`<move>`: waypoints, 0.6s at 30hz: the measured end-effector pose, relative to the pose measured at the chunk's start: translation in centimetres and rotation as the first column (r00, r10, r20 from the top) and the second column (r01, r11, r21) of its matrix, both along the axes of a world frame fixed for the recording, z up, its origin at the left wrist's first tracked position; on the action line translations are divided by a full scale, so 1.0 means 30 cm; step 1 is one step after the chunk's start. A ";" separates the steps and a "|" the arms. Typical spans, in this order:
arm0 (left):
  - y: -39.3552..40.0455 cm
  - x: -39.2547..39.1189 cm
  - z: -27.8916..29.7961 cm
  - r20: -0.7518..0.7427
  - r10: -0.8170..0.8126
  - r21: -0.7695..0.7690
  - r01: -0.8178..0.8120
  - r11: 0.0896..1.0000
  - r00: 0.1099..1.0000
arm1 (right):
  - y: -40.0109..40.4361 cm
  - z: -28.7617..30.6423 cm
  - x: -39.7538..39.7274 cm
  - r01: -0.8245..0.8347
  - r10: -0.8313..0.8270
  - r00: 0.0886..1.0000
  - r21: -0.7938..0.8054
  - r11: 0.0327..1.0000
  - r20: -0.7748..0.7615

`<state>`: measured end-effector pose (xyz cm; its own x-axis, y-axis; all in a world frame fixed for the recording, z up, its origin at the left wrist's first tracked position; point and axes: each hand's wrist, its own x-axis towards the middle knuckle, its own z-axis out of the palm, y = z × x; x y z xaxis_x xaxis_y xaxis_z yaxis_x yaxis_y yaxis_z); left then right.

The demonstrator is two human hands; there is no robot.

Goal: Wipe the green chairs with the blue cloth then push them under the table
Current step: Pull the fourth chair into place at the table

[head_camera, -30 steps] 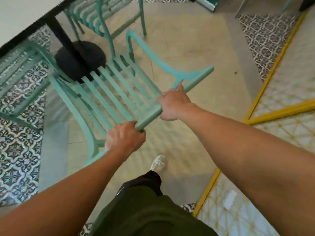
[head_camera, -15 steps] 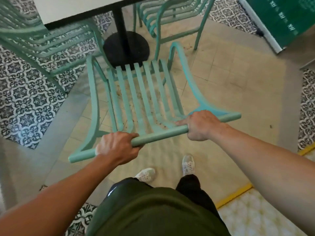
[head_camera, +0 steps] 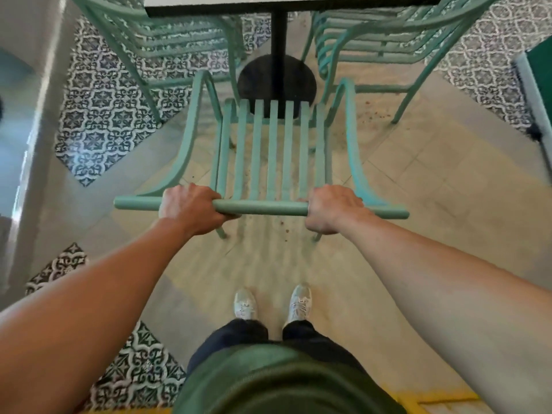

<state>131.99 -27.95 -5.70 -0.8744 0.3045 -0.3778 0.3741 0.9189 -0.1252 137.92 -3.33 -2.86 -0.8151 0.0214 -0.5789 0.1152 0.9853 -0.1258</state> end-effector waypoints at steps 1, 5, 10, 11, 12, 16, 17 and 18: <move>0.009 0.002 0.001 -0.005 -0.005 0.003 0.005 1.000 1.000 | 0.011 -0.007 -0.005 -0.004 0.004 1.000 -0.003 1.000 -0.002; 0.027 -0.014 -0.003 -0.015 -0.017 0.033 0.017 0.999 1.000 | 0.042 -0.027 -0.036 -0.055 0.055 0.998 0.017 0.998 -0.010; 0.059 -0.086 -0.006 -0.030 -0.014 0.091 0.017 0.996 0.999 | 0.080 -0.024 -0.121 -0.064 0.067 0.997 0.082 0.995 -0.029; 0.067 -0.106 -0.008 -0.038 -0.015 0.102 0.019 0.995 0.999 | 0.090 -0.031 -0.145 -0.061 0.065 0.997 0.091 0.994 -0.044; 0.075 -0.126 -0.012 -0.044 -0.014 0.113 0.019 0.993 0.999 | 0.098 -0.038 -0.168 -0.056 0.062 0.997 0.099 0.994 -0.055; 0.101 -0.208 -0.019 -0.073 -0.017 0.138 0.027 0.990 0.997 | 0.127 -0.055 -0.253 -0.053 0.061 0.994 0.087 0.995 -0.095; 0.106 -0.227 -0.019 -0.080 -0.020 0.142 0.031 0.989 0.997 | 0.133 -0.051 -0.273 -0.052 0.061 0.993 0.081 0.995 -0.100; 0.110 -0.245 -0.018 -0.086 -0.021 0.147 0.033 0.989 0.996 | 0.139 -0.047 -0.292 -0.051 0.060 0.993 0.081 0.995 -0.103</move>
